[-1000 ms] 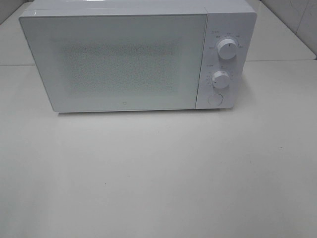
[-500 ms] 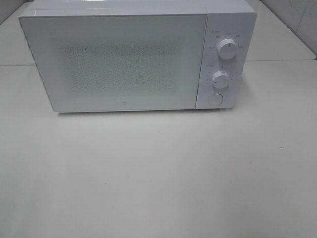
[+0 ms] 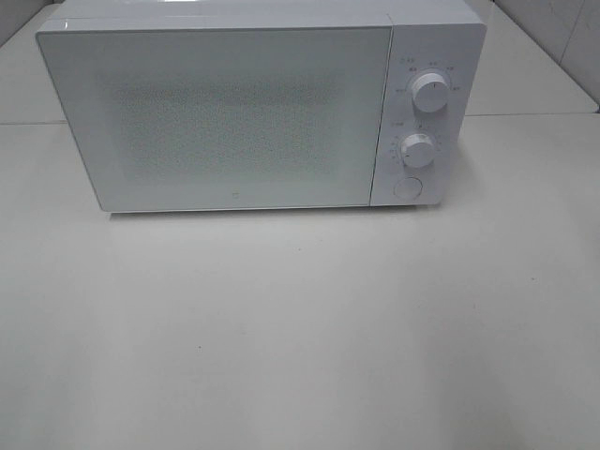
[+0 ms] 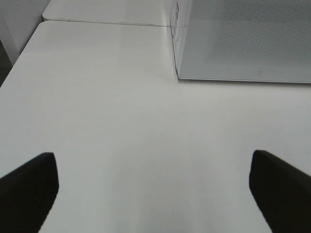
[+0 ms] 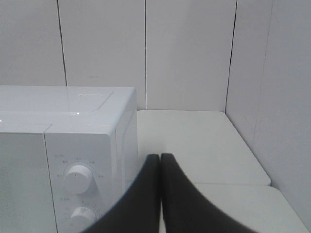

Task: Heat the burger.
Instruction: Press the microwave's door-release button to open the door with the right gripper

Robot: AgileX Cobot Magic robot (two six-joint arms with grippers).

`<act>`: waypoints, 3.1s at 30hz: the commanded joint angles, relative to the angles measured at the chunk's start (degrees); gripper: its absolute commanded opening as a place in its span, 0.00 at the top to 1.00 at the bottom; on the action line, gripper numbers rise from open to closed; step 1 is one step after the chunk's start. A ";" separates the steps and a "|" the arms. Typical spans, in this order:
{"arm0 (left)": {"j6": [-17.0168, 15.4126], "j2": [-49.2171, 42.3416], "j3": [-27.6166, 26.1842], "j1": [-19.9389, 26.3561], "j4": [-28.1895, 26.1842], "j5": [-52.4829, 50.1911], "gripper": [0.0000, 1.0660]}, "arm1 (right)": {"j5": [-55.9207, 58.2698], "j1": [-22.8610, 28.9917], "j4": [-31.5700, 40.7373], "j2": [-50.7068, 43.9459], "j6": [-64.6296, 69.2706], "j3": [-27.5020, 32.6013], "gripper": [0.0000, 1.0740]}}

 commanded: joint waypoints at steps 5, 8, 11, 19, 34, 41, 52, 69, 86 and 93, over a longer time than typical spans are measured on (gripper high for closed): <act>-0.17 -0.57 0.17 0.06 0.11 -0.52 0.06 | -19.71 -0.34 -0.46 13.98 -2.18 5.33 1.00; -0.17 -0.57 0.17 0.06 0.11 -0.52 0.06 | -30.94 -0.34 -0.29 21.54 -2.06 7.56 1.00; -0.17 -0.57 0.17 0.06 0.11 -0.52 0.06 | -36.61 -0.34 -0.29 27.22 -0.69 8.54 1.00; -0.17 -0.57 0.17 0.06 0.11 -0.52 0.06 | -43.26 -0.34 -1.66 37.82 19.08 8.54 0.99; -0.17 -0.57 0.17 0.06 0.11 -0.52 0.06 | -44.29 2.92 -1.83 52.08 35.87 8.42 0.99; -0.17 -0.57 0.17 0.06 0.11 -0.52 0.06 | -45.15 15.01 7.05 57.47 40.16 6.42 0.98; -0.17 -0.57 0.17 0.06 0.11 -0.52 0.06 | -48.01 18.28 6.53 66.98 64.40 2.06 0.96; -0.17 -0.57 0.17 0.06 0.11 -0.52 0.06 | -38.33 18.28 9.28 73.91 80.39 -6.93 1.00; -0.17 -0.57 0.17 0.06 0.11 -0.52 0.06 | -30.71 18.28 9.22 82.05 86.12 -17.25 1.00; -0.17 -0.57 0.17 0.06 0.11 -0.52 0.06 | -30.71 18.28 7.28 82.45 84.28 -20.40 1.00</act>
